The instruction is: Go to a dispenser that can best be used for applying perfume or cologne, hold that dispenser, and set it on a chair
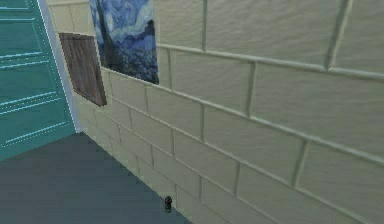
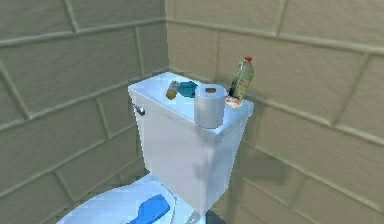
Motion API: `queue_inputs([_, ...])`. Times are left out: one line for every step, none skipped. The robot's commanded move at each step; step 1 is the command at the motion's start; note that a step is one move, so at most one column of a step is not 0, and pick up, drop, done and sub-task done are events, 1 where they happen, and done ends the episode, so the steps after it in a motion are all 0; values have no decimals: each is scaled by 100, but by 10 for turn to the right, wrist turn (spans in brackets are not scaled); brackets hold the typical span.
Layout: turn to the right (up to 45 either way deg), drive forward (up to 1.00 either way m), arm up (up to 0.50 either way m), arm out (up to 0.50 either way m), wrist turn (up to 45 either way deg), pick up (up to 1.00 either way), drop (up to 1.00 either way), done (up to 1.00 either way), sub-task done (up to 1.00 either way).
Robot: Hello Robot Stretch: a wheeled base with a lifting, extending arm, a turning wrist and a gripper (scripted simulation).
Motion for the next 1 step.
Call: queue_inputs([0,0,0,24,0,0,0,0,0])
